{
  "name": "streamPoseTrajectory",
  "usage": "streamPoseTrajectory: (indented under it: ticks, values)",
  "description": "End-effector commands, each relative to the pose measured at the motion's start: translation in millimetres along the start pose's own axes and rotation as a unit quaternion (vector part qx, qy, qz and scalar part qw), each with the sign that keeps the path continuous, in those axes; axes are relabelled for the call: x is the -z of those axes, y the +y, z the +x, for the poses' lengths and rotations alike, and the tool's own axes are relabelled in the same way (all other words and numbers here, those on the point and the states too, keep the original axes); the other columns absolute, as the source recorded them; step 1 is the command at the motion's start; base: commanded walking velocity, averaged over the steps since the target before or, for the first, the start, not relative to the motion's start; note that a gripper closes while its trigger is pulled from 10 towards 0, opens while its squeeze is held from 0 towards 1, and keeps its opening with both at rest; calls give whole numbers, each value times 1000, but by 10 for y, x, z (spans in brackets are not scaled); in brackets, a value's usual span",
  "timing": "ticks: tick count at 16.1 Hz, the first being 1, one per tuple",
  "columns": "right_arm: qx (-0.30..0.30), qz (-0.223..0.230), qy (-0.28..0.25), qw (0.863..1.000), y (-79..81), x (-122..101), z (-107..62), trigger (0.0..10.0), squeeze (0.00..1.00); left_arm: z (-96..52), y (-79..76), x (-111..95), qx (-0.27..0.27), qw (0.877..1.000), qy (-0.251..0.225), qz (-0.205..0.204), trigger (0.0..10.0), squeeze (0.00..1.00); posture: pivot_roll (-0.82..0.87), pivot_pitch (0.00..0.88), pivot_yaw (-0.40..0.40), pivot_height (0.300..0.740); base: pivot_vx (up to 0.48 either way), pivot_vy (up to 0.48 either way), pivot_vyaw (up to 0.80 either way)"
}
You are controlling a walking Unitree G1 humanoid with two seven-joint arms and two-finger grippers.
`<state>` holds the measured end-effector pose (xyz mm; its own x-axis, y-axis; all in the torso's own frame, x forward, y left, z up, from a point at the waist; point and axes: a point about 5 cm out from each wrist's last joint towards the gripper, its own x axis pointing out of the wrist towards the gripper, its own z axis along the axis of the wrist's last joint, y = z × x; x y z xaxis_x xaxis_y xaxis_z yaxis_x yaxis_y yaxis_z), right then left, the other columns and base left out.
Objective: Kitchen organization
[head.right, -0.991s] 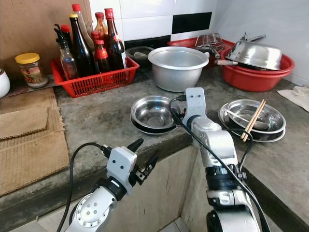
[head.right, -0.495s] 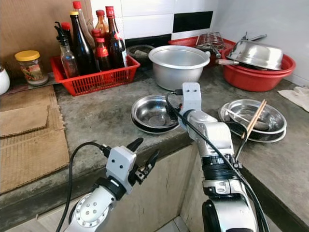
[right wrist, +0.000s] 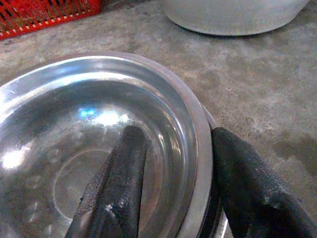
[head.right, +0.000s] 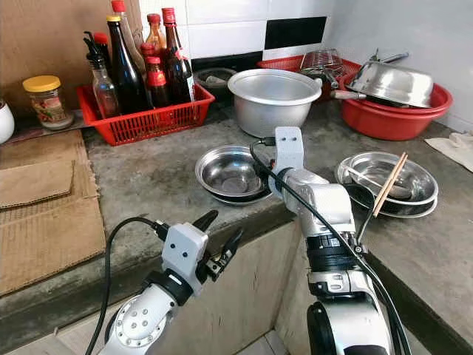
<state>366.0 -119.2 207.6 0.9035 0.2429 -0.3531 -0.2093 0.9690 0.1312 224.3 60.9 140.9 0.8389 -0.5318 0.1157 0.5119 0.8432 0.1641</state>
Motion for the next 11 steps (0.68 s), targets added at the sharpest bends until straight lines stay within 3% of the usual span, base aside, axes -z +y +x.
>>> streamPoseTrajectory:
  ticks: [1, 7, 8, 9, 11]
  values:
    - [-5, -1, 7, 1000, 16, -26, 6, 10000, 0, 17, 5, -34, -2, 1000, -8, 3, 10000, 0, 30, 1, -82, 740, 0, 0, 0]
    - [-8, 9, 26, 1000, 27, 11, 30, 10000, 0, 17, 10, -34, -5, 1000, -9, 3, 10000, 0, 28, 3, -85, 740, 0, 0, 0]
    - [-9, 12, 27, 1000, 32, 9, 37, 3569, 0, 21, 14, -33, -6, 1000, -8, 4, 10000, 0, 30, 3, -85, 740, 0, 0, 0]
    - [-11, 11, 29, 999, 39, 6, 45, 0, 0, 26, 20, -34, -7, 1000, -9, 4, 10000, 0, 29, 4, -85, 740, 0, 0, 0]
    - [-11, 12, 31, 999, 46, -3, 54, 0, 0, 33, 30, -35, -9, 1000, -9, 6, 10000, 0, 29, 5, -85, 740, 0, 0, 0]
